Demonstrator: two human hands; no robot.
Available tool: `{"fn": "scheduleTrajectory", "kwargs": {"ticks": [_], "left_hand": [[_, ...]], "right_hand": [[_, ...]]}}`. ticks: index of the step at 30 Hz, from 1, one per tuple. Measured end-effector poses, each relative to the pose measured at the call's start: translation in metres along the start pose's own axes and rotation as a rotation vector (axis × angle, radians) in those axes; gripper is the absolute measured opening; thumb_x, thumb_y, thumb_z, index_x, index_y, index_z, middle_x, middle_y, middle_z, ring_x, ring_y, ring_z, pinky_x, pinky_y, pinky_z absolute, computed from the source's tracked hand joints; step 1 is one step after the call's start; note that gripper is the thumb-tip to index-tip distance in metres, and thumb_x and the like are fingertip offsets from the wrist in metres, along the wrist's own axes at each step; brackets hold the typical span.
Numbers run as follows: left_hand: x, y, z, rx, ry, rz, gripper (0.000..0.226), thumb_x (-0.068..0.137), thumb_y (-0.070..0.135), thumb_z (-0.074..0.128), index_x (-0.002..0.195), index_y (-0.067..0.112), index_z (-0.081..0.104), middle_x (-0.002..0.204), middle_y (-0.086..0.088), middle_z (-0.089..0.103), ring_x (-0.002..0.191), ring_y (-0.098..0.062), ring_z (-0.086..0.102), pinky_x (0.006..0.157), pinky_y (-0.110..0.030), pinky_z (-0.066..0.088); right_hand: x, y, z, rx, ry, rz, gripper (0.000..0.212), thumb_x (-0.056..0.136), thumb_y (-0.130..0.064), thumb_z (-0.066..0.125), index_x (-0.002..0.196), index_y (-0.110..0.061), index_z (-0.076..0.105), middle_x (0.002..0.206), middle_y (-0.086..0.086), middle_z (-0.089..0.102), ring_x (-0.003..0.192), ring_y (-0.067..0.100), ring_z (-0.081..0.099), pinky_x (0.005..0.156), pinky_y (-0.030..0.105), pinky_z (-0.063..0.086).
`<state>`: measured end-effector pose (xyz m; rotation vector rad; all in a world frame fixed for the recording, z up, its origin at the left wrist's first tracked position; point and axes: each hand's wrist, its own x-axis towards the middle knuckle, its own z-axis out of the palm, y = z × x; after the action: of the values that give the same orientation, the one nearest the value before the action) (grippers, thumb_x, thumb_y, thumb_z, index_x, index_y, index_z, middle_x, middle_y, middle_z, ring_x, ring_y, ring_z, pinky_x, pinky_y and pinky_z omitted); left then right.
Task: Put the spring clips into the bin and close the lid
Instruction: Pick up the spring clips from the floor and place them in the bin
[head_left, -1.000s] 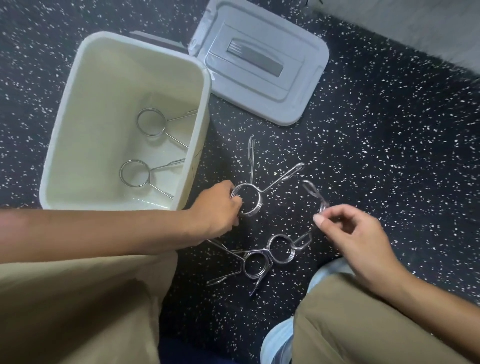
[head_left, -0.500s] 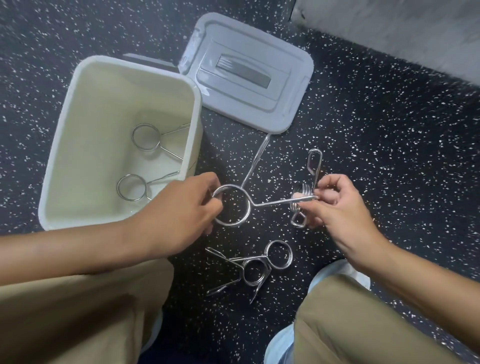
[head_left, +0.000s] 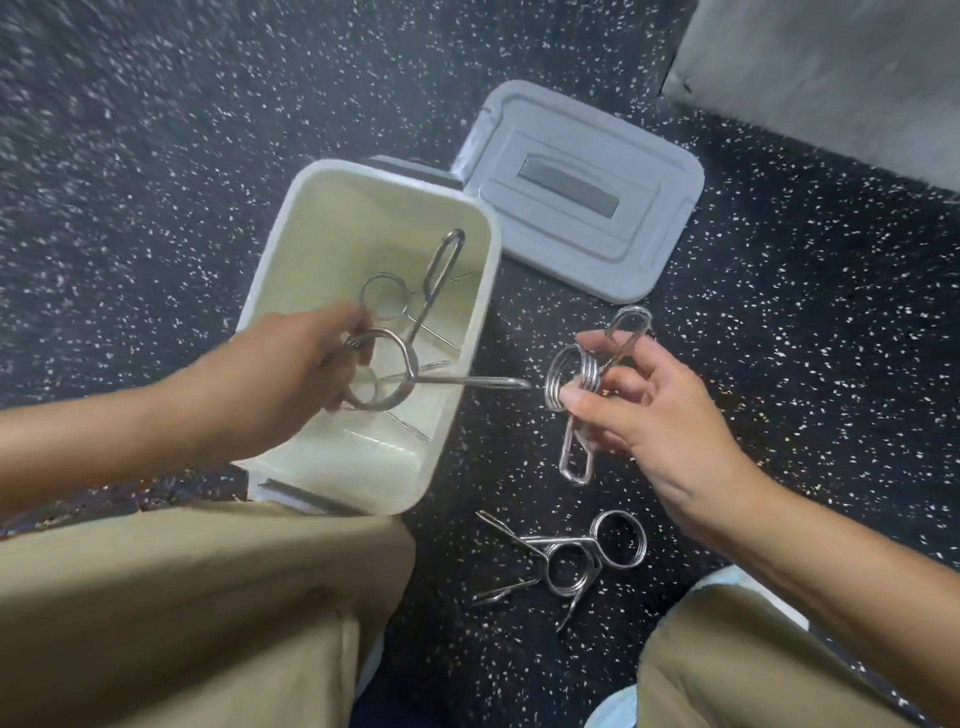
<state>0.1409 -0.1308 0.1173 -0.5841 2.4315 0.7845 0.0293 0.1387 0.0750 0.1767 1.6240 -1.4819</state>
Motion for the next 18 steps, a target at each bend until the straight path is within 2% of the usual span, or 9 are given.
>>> {"fn": "scheduleTrajectory", "kwargs": {"ticks": [3,6,9,12,16,18], "left_hand": [[0.003,-0.025,-0.014,0.119,-0.008,-0.015,0.021,0.100,0.017,0.043,0.093,0.034,0.051,0.066,0.003,0.066,0.060,-0.020,0.060,0.054,-0.035,0.049],[0.006,-0.046,-0.021,0.267,0.001,-0.031,0.017,0.101,0.017,0.041,0.101,0.032,0.047,0.072,-0.001,0.064,0.062,-0.022,0.059,0.054,-0.033,0.046],[0.010,-0.055,-0.017,0.418,0.001,-0.064,0.014,0.099,0.016,0.040,0.106,0.028,0.043,0.079,-0.007,0.060,0.064,-0.026,0.057,0.058,-0.036,0.050],[0.015,-0.053,-0.009,0.573,-0.056,-0.104,0.022,0.093,0.006,0.041,0.111,0.020,0.040,0.082,-0.009,0.056,0.066,-0.028,0.055,0.059,-0.040,0.052],[0.023,-0.033,0.013,0.814,-0.102,-0.022,0.029,0.089,-0.005,0.043,0.114,0.011,0.041,0.068,-0.003,0.036,0.056,-0.023,0.039,0.048,-0.032,0.033],[0.029,-0.026,0.024,0.870,-0.127,0.002,0.028,0.090,-0.004,0.045,0.114,0.010,0.045,0.064,-0.002,0.031,0.064,-0.027,0.041,0.047,-0.032,0.027]], "right_hand": [[-0.005,-0.009,0.014,-0.012,-0.055,-0.039,0.045,0.083,0.004,0.074,0.119,-0.022,0.064,0.098,0.010,0.074,0.066,0.014,0.065,0.063,0.024,0.058],[-0.008,-0.014,0.025,0.003,-0.101,-0.059,0.041,0.083,0.006,0.073,0.114,-0.019,0.065,0.101,0.013,0.074,0.070,0.019,0.064,0.064,0.024,0.060],[-0.010,-0.015,0.030,0.034,-0.131,-0.085,0.031,0.083,0.011,0.070,0.106,-0.009,0.061,0.089,0.010,0.071,0.066,0.021,0.062,0.061,0.022,0.058],[-0.010,-0.013,0.034,0.029,-0.145,-0.100,0.026,0.083,0.011,0.071,0.096,-0.008,0.059,0.081,0.003,0.071,0.070,0.023,0.062,0.062,0.022,0.057],[-0.009,-0.011,0.035,-0.031,-0.162,-0.111,0.025,0.081,0.008,0.074,0.088,-0.008,0.056,0.081,0.003,0.074,0.076,0.022,0.063,0.066,0.022,0.058],[-0.007,-0.011,0.035,-0.033,-0.166,-0.113,0.022,0.080,0.009,0.073,0.085,-0.007,0.059,0.084,0.012,0.074,0.074,0.020,0.064,0.067,0.022,0.058]]}}
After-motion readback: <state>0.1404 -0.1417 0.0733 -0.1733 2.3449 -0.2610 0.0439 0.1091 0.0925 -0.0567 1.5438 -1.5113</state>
